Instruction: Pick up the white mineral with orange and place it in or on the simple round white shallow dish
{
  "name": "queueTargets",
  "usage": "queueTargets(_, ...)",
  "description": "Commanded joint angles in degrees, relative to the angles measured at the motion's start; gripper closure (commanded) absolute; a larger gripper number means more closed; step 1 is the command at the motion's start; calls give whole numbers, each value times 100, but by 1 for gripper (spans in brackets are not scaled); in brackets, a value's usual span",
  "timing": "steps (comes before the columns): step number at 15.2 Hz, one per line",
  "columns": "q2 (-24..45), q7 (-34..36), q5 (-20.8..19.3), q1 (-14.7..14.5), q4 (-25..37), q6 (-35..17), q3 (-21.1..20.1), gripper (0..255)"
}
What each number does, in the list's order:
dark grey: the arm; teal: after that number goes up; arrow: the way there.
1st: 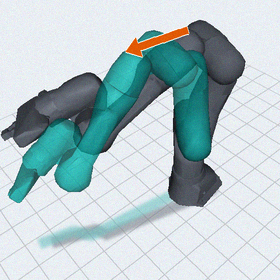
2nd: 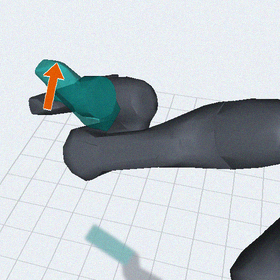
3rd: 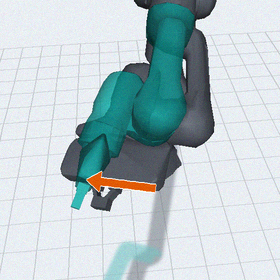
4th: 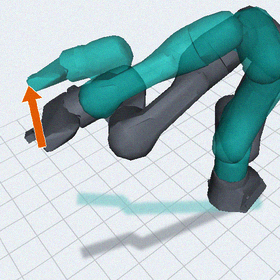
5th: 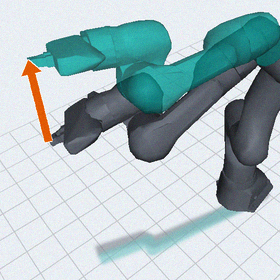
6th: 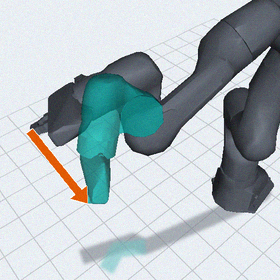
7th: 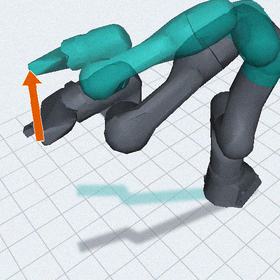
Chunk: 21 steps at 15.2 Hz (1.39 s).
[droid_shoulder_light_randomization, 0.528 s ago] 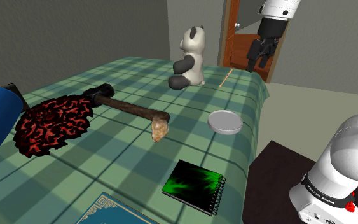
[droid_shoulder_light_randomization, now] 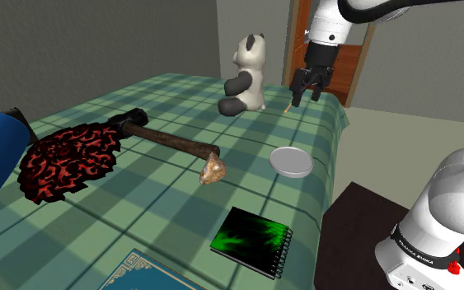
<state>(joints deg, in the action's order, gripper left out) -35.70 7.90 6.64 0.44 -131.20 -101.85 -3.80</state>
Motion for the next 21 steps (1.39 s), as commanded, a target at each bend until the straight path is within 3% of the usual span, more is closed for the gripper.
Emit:
queueTargets(1, 241, 314, 69, -14, -82, -358, -211, 0)
queueTargets(11, 2036, 1852, -57, 34, 451, -1716, -1096, 0)
queueTargets(21, 4272, 3614, -1019, -80, 1859, -2458, -1535, 0)
